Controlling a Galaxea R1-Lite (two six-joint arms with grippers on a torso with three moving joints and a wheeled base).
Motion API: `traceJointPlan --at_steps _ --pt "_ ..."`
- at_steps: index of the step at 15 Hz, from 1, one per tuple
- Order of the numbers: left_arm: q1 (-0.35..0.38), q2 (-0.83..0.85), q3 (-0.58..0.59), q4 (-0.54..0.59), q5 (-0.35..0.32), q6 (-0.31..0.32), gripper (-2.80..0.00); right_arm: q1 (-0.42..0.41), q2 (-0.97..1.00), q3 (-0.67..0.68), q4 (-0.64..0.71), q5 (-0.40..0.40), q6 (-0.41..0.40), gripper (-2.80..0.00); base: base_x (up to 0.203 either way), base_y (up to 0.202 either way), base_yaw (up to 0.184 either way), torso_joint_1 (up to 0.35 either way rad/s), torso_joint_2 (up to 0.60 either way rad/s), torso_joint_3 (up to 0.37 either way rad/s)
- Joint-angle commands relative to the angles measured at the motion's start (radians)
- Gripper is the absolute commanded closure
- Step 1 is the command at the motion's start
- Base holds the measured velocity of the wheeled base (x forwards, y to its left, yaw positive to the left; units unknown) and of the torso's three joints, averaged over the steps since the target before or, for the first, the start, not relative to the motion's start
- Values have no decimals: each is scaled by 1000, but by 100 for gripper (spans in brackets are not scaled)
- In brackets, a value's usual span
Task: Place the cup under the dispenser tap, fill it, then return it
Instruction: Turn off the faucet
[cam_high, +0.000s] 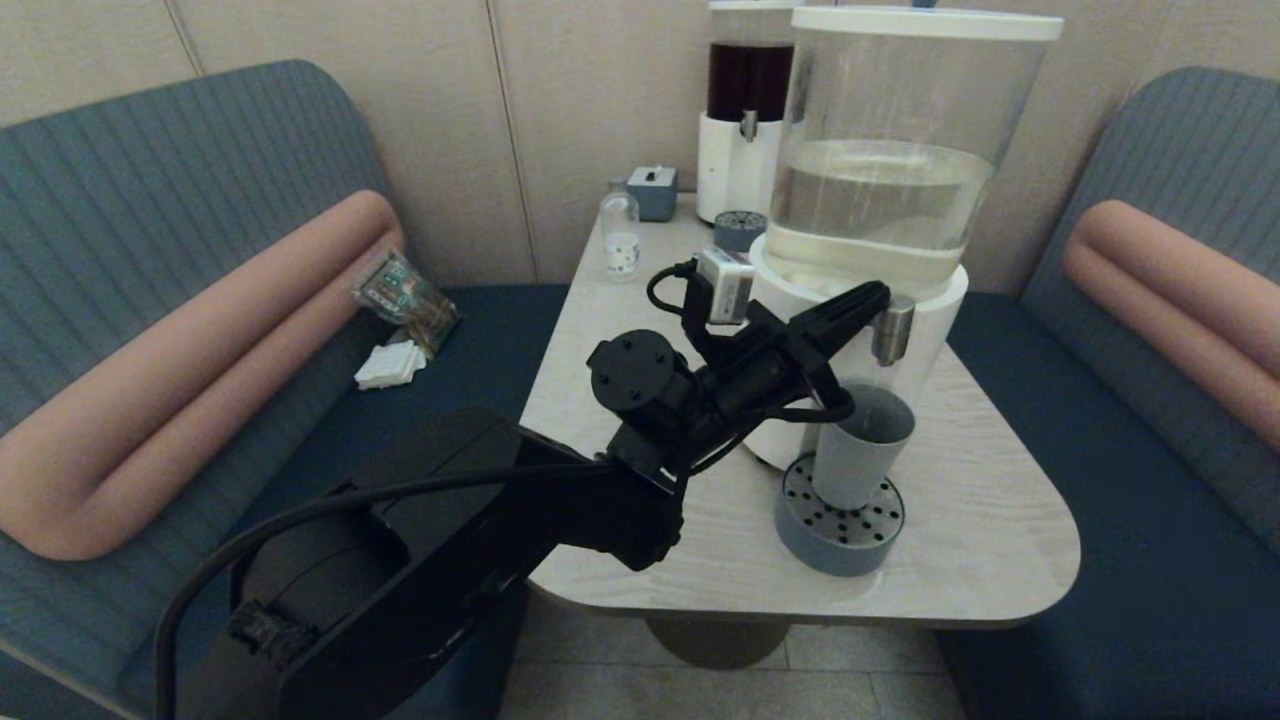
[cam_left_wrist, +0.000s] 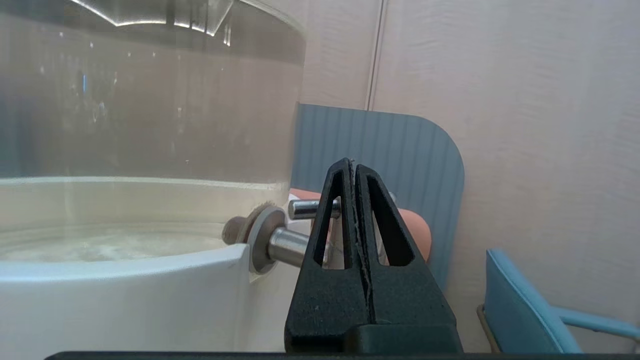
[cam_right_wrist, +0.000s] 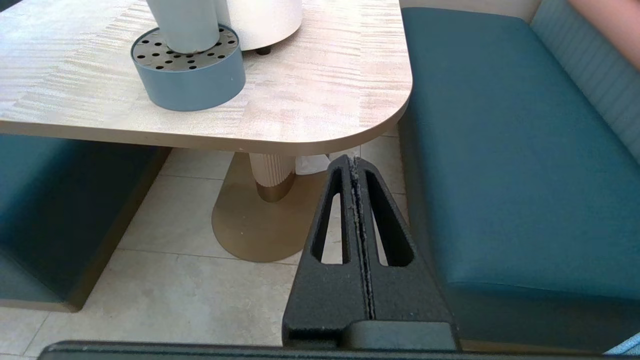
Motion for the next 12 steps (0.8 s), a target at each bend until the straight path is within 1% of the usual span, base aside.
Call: traceJointPlan --at_steps 1,8,12 --pt "1 1 -1 -7 -2 -9 0 0 2 2 0 0 0 0 0 0 0 0 0 0" --pt "9 39 -24 -7 -2 -45 0 0 2 2 0 0 0 0 0 0 0 0 0 0" --pt "9 79 -123 -7 -5 -65 0 0 2 2 0 0 0 0 0 0 0 0 0 0"
